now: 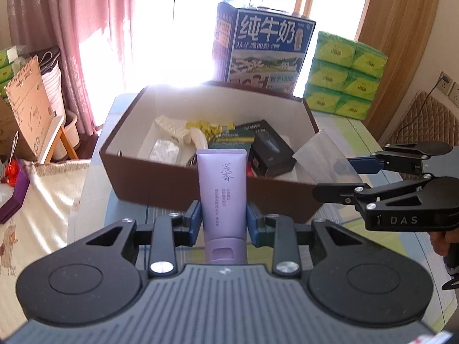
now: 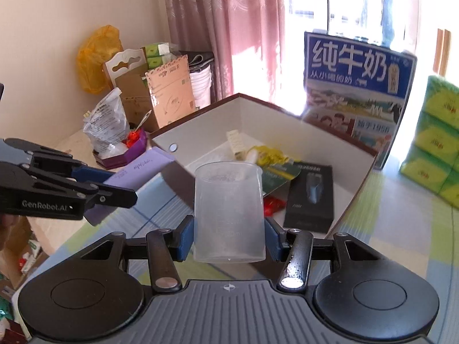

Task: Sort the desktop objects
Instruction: 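Lower the purple tube with the left tool while the right tool lowers the cup, opening both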

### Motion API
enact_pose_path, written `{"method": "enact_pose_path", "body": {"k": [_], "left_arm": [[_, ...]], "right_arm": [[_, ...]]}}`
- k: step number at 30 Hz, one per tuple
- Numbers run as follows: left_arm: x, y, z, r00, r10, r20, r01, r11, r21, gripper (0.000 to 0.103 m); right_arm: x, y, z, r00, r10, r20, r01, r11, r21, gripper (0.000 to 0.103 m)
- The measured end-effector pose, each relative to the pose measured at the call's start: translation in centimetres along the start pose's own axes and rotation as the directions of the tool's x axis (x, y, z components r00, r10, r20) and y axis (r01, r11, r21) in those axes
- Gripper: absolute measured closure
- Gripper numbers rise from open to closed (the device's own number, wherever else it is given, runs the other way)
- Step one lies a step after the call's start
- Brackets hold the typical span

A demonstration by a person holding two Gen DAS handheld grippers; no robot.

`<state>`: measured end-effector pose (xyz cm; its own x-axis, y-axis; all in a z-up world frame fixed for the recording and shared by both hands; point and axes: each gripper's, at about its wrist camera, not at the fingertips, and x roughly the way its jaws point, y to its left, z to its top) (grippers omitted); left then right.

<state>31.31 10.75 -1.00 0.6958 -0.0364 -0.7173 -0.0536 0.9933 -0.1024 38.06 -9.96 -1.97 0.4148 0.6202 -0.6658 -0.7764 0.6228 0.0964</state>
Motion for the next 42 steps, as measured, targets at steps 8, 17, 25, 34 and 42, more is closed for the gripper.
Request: {"method": "enact_pose_path", "body": {"k": [8,17,25,34,42], "left_arm": [[1.5,0.6,2.9,1.000,0.008,0.026,-0.008,1.000,0.015,0.075],[3.9,0.8,6.0,0.999,0.018,0.040,-0.020,0.998,0.053,0.075],[7.5,1.8,8.4,0.999,0.028,0.015,-0.029,0.997,0.077,0.075],[13.4,3.4,9.6,0.996,0.020,-0.092,-0.013,0.998,0.069,0.075],[18.3,3.8,9.1,0.976,0.032,-0.215,-0.022,0.998,0.051,0.075]], "right_arm": [[0.7,-2.2,2.2,0.999,-0.034,0.019,0.034,0.999,-0.010,0.055],[2.7,-4.4,4.8,0.999,-0.045,-0.008,0.045,0.998,-0.034,0.055],[6.3,-6.1,6.6,0.995,-0.028,-0.097,0.019,0.995,-0.093,0.055],[10.4,-8.0,6.2,0.972,-0.029,-0.233,0.003,0.994,-0.109,0.055],[12.4,-9.0,6.4,0.949,-0.001,-0.316,-0.035,0.993,-0.111,0.055]]}}
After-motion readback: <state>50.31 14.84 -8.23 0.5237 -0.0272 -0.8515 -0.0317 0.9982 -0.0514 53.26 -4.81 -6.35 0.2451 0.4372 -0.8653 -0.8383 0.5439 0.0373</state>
